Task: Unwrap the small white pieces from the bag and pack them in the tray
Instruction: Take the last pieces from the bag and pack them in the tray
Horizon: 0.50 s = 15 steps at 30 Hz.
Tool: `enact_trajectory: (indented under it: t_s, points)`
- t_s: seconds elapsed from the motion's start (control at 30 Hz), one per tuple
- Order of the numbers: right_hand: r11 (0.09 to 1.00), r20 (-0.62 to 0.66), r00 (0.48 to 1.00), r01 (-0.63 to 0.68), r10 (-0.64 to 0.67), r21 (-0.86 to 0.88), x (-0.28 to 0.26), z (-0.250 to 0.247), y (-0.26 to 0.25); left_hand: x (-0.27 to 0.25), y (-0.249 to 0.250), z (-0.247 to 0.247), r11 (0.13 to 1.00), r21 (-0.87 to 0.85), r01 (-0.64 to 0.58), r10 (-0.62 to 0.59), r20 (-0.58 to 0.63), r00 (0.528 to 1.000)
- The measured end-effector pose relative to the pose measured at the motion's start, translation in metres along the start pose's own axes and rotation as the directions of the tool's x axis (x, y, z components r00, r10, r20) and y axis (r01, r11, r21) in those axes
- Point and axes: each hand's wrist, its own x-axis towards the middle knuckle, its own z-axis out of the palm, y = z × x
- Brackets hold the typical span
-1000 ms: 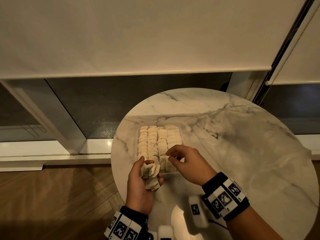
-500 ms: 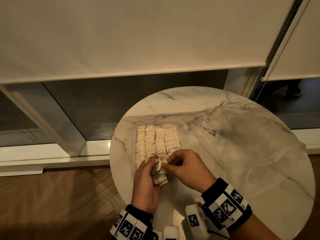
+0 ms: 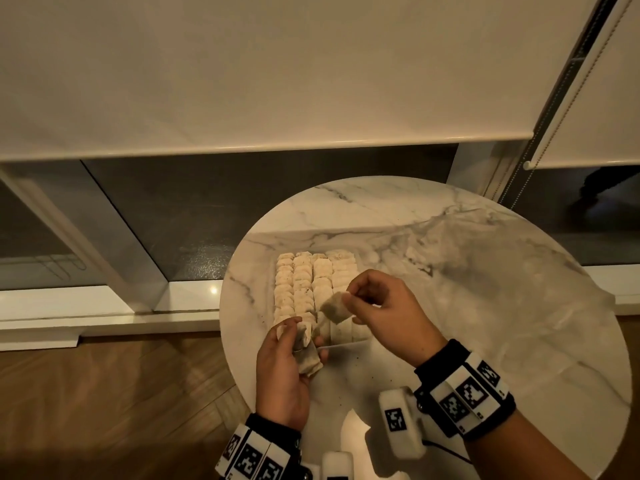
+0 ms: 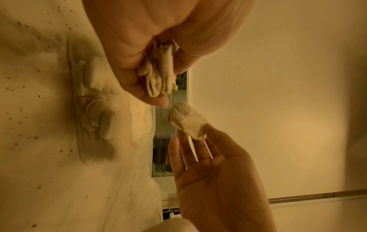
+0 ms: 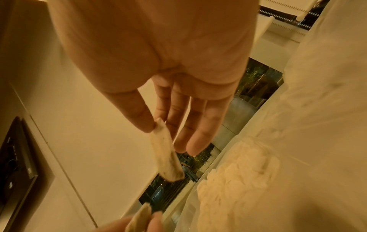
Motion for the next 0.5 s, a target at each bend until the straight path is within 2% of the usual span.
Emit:
enact_trajectory:
  t_s: [0.1,0.23,0.37,0.5]
  points:
    - [0.999,0.005,0.999,-0.051,0.051,0.006,0.016,0.000,0.003,0.004,0.005,-0.006,1.000,-0.023,-0.014,0.013,-0.039,0.999]
    - [0.976,0.145,0.981,-0.104,0.133,-0.191,0.035,0.008,0.013,0.010,0.011,-0.011,0.999,-0.045,-0.008,0.005,-0.070,0.998]
    - [0.892,0.323,0.923,-0.044,0.209,-0.451,0.045,0.018,0.017,0.015,0.015,-0.011,0.999,-0.049,-0.019,0.015,-0.071,0.997]
    - [0.830,0.403,0.874,-0.001,0.272,-0.558,0.051,0.023,0.015,0.018,0.013,-0.010,0.999,-0.029,-0.017,0.014,-0.081,0.997]
